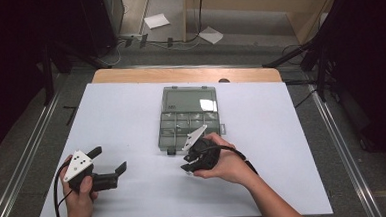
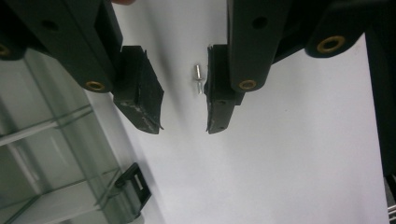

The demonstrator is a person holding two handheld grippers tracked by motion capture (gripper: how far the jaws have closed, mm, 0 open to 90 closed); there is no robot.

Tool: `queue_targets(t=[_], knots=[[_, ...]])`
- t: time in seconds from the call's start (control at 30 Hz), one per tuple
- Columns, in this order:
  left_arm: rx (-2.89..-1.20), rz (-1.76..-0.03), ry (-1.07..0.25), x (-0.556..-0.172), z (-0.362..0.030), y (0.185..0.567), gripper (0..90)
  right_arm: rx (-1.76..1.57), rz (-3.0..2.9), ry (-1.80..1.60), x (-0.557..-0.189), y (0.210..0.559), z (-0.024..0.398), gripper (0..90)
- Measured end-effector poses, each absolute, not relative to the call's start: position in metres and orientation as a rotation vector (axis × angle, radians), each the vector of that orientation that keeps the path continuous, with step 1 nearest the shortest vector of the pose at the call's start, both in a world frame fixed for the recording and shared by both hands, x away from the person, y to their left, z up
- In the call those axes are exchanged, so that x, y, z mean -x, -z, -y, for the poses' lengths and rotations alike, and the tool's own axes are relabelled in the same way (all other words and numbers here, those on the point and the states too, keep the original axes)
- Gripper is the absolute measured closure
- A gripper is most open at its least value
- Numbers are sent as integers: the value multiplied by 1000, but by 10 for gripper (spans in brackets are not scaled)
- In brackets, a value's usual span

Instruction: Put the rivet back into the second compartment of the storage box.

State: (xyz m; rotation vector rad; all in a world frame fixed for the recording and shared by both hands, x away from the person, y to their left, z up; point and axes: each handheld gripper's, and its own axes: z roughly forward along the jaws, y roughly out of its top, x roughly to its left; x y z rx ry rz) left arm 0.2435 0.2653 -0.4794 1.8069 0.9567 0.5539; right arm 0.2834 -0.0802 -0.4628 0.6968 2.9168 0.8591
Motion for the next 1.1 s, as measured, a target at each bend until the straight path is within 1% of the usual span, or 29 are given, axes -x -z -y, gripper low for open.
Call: queue_targets(t=[0.5,1.0,1.1], knots=[[-1808,-952,-553,-244,-264,480,0,-706,-2983,-818,-280,475,79,753],[-1812,-950,-553,-244,-264,480,0,-694,-2991,-738,-279,484,76,754],[-1812,-950,-553,-244,-264,480,0,-687,-2993,-725,-279,486,74,765]])
